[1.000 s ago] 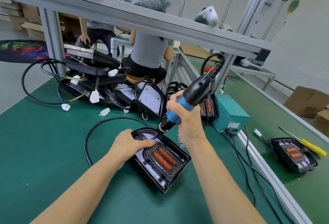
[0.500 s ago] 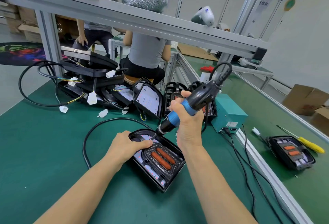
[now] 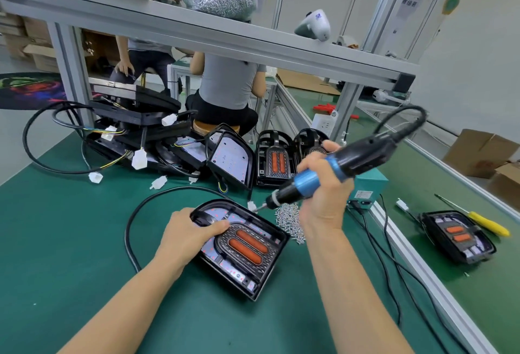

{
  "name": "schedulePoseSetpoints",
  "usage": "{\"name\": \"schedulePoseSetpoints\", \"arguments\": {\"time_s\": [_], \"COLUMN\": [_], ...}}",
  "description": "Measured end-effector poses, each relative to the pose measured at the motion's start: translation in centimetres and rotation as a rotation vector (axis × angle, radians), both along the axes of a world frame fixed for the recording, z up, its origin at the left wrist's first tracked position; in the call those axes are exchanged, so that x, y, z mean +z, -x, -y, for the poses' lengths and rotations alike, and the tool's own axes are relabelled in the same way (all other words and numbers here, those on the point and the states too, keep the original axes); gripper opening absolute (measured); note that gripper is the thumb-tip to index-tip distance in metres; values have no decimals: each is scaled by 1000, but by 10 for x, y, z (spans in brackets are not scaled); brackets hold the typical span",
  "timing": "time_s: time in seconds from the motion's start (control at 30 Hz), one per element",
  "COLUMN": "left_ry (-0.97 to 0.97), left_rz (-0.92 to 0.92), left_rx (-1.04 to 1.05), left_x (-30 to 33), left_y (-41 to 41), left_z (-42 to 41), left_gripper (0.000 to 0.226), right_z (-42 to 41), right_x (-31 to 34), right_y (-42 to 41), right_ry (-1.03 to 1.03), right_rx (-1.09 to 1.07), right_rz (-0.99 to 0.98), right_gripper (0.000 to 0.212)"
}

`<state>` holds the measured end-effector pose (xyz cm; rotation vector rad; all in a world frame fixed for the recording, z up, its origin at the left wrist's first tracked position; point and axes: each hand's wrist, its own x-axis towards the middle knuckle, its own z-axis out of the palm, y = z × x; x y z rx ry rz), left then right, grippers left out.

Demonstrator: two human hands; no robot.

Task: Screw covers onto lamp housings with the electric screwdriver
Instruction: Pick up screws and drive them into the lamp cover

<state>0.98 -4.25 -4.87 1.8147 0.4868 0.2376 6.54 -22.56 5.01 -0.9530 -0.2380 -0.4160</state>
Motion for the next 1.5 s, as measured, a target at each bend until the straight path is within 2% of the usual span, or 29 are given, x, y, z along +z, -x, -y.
{"name": "schedulePoseSetpoints", "arguments": {"time_s": [0.07, 0.2, 0.3, 0.37, 0.43, 0.5, 0.53, 0.57, 0.67, 0.83, 1.1, 1.3, 1.37, 1.47, 1.5], "left_ry": [-61, -193, -504, -636, -673, -665, -652, -654, -782, -950, -1008, -1166, -1215, -1245, -1249], "left_rz": [-40, -194, -395, -324, -65, 123, 141, 115, -40, -252, -304, -266, -282, -306, -322], "left_rx": [-17, -99, -99, -59, -37, -125, -193, -264, -440, -520, -566, -579, -593, -648, -672], "left_x": [1, 8, 19, 27, 37, 50, 56, 60, 60, 40, 32, 30, 27, 29, 30], "left_y": [2, 1, -5, -10, -19, -32, -39, -48, -75, -102, -120, -120, -121, -121, -121], "left_z": [-5, -10, -9, -2, 14, 38, 50, 62, 89, 99, 108, 116, 116, 116, 117], "left_gripper": [39, 69, 81, 75, 55, 33, 24, 19, 22, 21, 21, 18, 23, 14, 17], "right_z": [17, 49, 66, 75, 80, 81, 79, 78, 75, 77, 88, 86, 85, 85, 86], "right_x": [4, 7, 6, 4, 3, 1, 0, -2, -5, -10, -12, -16, -17, -17, -17], "right_y": [-2, -5, -3, -2, -1, -2, -2, -2, -1, -1, -6, -6, -6, -6, -7], "right_ry": [-36, -95, -96, -95, -102, -105, -98, -88, -75, -16, -1, 22, 27, 24, 24], "right_rx": [-65, -151, -191, -206, -212, -211, -211, -212, -200, -195, -219, -218, -209, -202, -202], "right_rz": [7, 2, 4, 6, 11, 3, -5, -14, -32, -28, -47, -53, -51, -50, -50], "right_gripper": [33, 28, 26, 26, 26, 26, 26, 26, 27, 25, 24, 24, 25, 27, 27]}}
